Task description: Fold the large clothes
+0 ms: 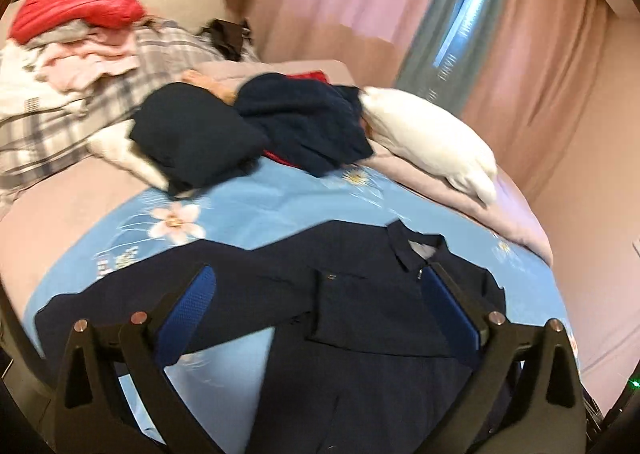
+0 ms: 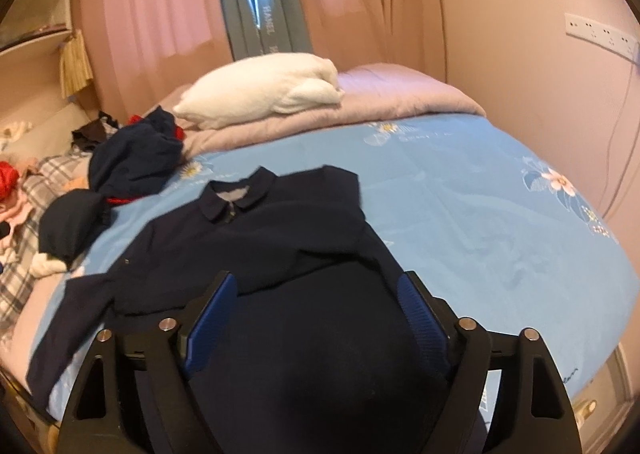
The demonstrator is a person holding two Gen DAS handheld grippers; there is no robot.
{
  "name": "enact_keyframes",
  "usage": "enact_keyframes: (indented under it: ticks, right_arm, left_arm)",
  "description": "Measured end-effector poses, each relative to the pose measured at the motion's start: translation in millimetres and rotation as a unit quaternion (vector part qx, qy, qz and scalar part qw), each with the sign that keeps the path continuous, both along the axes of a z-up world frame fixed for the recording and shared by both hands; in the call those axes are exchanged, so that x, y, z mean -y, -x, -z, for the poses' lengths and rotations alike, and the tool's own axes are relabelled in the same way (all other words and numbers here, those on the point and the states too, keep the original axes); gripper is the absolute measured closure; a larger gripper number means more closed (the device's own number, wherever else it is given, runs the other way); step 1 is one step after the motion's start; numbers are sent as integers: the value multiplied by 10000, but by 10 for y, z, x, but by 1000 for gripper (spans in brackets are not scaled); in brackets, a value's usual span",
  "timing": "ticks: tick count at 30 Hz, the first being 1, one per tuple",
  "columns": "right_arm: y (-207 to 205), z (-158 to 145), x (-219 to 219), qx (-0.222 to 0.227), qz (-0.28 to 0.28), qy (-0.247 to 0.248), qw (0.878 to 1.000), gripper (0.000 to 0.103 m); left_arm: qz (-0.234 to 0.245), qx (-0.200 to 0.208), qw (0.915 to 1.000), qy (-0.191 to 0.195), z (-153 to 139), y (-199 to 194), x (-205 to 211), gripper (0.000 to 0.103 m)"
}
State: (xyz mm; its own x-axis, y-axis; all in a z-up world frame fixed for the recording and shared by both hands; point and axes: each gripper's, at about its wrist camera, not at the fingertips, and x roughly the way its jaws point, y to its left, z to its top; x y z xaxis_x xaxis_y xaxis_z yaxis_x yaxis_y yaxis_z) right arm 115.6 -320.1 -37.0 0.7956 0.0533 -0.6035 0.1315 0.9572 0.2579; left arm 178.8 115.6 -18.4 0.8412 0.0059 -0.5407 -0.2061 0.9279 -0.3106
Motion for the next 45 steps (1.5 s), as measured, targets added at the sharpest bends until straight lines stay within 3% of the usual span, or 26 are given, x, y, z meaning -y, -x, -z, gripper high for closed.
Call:
enact_keyframes:
  ticks: [4, 7, 15, 24, 29, 35, 45]
  right_arm:
    - [41, -74, -76, 181, -159, -23, 9997, 8]
    - [51, -96, -151, 355, -328, -102, 9988, 3]
    - [-64, -72, -435, 338, -661, -234, 9970, 3]
    - [-102, -84, -854, 235, -1089, 228, 9935, 3]
    - [-176, -51, -1038, 117, -1380, 277, 9900, 3]
    - [-250, -44, -1215, -51, -1572, 203, 9873, 3]
    - [-193, -95, -1425, 0, -1708, 415, 9844, 3]
  left_arm:
    - [-668, -33, 9977, -86, 111, 234, -264, 0]
    - [-1155, -298, 9927, -152, 309, 359, -477, 0]
    - [-2011, -837, 9756, 267, 775, 651, -1110, 0]
    - [-2660, -1326, 9504, 912, 1318, 950, -1709, 0]
    - [-3172, -1417, 9297, 1228, 1618, 1188, -1975, 1]
    - [-3166, -1429, 9207, 1779, 1869, 1345, -2123, 1]
    - [-2936, -1440, 9243, 1968, 1948, 1290, -2107, 1]
